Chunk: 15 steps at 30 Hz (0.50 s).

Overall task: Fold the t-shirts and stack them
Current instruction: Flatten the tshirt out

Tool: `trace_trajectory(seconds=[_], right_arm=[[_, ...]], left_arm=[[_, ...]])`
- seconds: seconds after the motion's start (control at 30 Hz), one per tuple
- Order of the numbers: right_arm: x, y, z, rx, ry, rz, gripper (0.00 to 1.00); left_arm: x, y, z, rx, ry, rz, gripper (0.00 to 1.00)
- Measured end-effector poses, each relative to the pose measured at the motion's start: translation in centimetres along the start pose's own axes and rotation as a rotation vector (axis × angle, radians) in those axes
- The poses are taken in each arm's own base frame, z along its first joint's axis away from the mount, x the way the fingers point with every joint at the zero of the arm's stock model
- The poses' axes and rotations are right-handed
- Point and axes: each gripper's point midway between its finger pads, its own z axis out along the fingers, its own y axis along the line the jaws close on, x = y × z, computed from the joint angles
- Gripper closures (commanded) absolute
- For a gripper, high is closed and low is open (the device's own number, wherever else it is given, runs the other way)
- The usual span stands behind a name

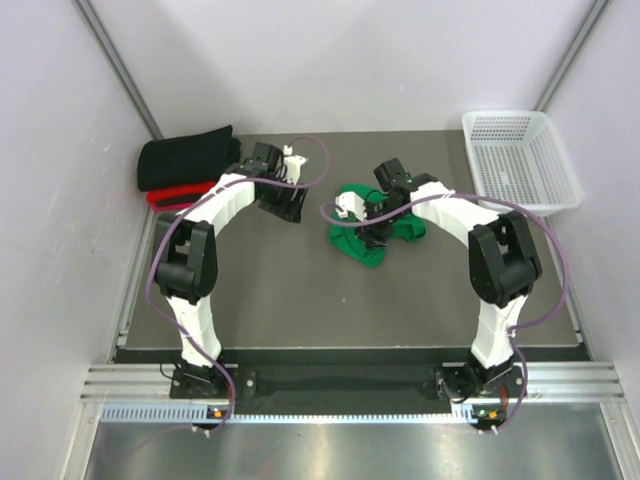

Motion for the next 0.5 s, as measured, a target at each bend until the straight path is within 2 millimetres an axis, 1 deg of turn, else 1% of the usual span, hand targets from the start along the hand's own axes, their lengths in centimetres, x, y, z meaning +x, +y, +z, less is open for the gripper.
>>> trace_trajectory(seconds=[0.13, 0.23, 0.33, 0.37, 0.4, 0.43, 0.47, 0.5], right_arm=[[0.2, -0.8, 0.5, 0.003, 0.015, -0.016, 0.43], [0.7, -0.9, 1.0, -0.014, 0.037, -0.016, 0.43], [1.4, -0.8, 1.4, -0.047, 0.068, -0.010, 0.58], [1.5, -0.7, 1.5, -0.057, 0.076, -0.011, 0.66], [1.7, -0.6, 1.6, -0.065, 0.084, -0.011, 0.79], [1.8, -0.6, 1.6, -0.073, 0.093, -0.013, 0.84], [1.9, -0.4, 1.5, -0.078, 0.102, -0.011, 0.91], [1.9, -0.4, 1.3, -0.081, 0.107, -0.011, 0.92]], left_arm=[[-0.2, 0.2, -0.2, -0.004, -0.008, -0.004, 0.31], [-0.2, 0.4, -0.2, -0.007, -0.010, -0.009, 0.31], [-0.4, 0.6, -0.3, -0.010, -0.015, -0.013, 0.31], [-0.5, 0.6, -0.4, -0.011, -0.018, -0.013, 0.31], [-0.7, 0.7, -0.5, -0.013, -0.023, -0.013, 0.31], [-0.9, 0.8, -0.6, -0.015, -0.029, -0.013, 0.31], [-1.1, 0.9, -0.7, -0.016, -0.034, -0.013, 0.31], [-1.4, 1.0, -0.8, -0.018, -0.041, -0.012, 0.31]])
